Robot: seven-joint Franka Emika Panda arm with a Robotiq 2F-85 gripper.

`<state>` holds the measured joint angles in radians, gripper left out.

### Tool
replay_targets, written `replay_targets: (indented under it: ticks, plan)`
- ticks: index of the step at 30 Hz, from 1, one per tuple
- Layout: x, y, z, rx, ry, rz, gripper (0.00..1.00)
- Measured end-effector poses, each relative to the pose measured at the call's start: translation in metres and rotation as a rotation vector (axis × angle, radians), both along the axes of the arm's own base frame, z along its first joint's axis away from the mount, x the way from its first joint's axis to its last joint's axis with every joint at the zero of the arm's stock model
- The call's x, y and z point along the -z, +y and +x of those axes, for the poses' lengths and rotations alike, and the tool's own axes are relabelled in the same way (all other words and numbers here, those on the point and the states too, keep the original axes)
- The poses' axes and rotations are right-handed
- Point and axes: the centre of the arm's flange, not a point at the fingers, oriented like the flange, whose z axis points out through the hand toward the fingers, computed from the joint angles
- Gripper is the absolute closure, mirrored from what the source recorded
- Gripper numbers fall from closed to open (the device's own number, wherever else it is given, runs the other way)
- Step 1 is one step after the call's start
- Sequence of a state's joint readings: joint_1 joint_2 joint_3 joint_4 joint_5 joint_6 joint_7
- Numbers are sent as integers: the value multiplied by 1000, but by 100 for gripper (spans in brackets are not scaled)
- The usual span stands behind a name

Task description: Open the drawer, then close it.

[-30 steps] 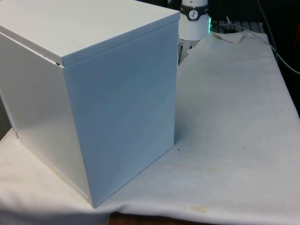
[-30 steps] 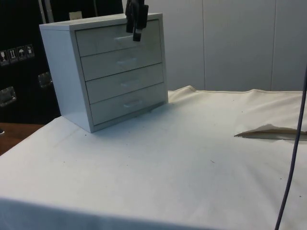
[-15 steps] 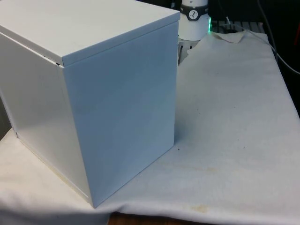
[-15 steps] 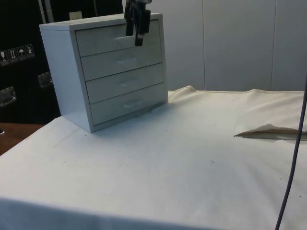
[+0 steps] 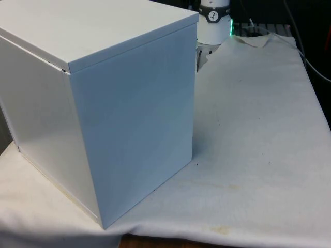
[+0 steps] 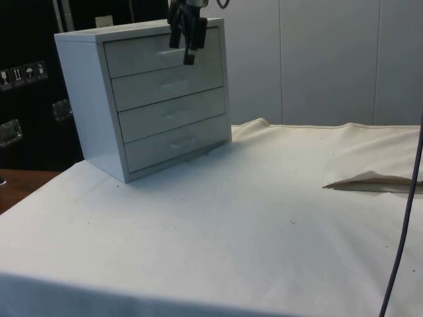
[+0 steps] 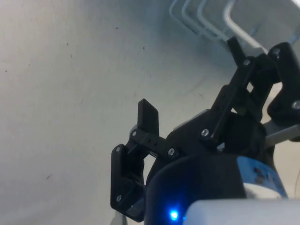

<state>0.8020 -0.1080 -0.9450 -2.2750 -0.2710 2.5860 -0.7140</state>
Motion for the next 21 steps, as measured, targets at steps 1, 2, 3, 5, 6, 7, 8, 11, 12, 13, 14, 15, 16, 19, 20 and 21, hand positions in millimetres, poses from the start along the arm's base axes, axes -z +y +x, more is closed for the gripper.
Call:
replay_targets:
  ticks: [1,2,3,5,6,7,8,11,12,13,14,15,16,19,20,21]
  plan:
    - [0,0,0,-4,-4,-5,0]
    - [1,0,0,-8,-5,-10,0]
    - [1,0,-1,-14,-8,-19,0]
    - [1,0,-2,-22,-9,-30,0]
    - [1,0,-2,-26,-9,-35,0]
    - [1,0,-2,-26,-9,-35,0]
    - [1,0,-2,-26,-9,-35,0]
    - [1,0,-3,-37,-10,-50,0]
    - [2,0,-4,-42,-13,-62,0]
    - [2,1,-4,-44,-15,-68,0]
    - [3,2,-5,-47,-18,-74,0]
    - [3,3,-5,-48,-20,-79,0]
    - [3,3,-5,-48,-20,-79,0]
    - [4,6,-5,-58,-30,-102,0]
    - [4,7,-5,-60,-33,-108,0]
    - [4,7,-5,-62,-34,-114,0]
